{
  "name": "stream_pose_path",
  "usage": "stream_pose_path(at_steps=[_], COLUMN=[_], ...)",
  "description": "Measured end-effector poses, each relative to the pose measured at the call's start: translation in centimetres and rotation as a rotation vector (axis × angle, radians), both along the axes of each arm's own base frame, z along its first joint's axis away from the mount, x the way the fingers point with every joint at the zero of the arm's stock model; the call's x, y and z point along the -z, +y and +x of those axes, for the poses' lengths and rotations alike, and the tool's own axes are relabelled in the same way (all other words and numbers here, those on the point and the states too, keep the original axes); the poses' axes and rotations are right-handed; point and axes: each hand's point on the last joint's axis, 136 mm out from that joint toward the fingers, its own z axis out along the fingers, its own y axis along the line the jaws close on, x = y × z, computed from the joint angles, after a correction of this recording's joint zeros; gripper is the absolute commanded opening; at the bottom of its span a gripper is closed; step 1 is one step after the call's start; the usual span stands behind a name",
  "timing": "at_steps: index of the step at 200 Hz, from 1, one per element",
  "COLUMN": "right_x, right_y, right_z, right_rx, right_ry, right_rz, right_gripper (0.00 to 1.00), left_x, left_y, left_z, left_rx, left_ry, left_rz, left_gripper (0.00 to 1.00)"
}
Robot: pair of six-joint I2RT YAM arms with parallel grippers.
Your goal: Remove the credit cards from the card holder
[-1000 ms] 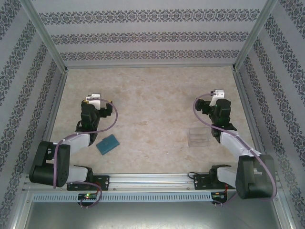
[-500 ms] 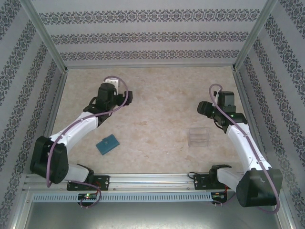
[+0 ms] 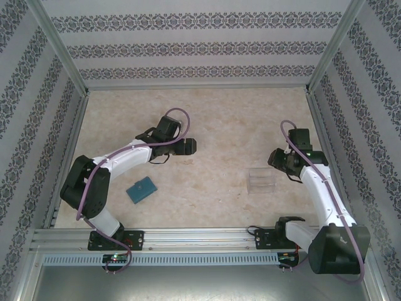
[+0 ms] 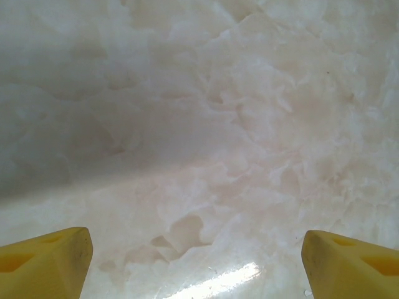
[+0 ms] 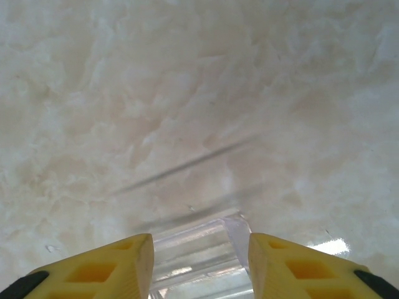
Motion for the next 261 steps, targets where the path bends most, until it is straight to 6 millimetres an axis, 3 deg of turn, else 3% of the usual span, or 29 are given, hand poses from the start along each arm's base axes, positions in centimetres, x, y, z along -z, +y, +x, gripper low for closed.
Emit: stream_pose_path(at_steps=[139,203,261], right_x=[4.7,4.9,5.0], right_y=[-0.2,0.1,0.8], right_z=[-1.1,-0.5,-0.6], right_rx=[0.007,0.001,-0.01], right_ry=[0.137,0.127,0.131], right_rz=[0.0,0.017,0.04], right_gripper=[0.29,0.23,0.24], left_x=[0.0,-0.2,-0.4], left_y=[0.5,0.4,0.3], left_z=[-0.7,-0.5,-0.4], left_rx=[-0.007,-0.007,-0.007], left_ry=[0.047,0.047,0.043], left_rz=[0.029,0.029,0.028], left_gripper=[0.87,0.87,0.87])
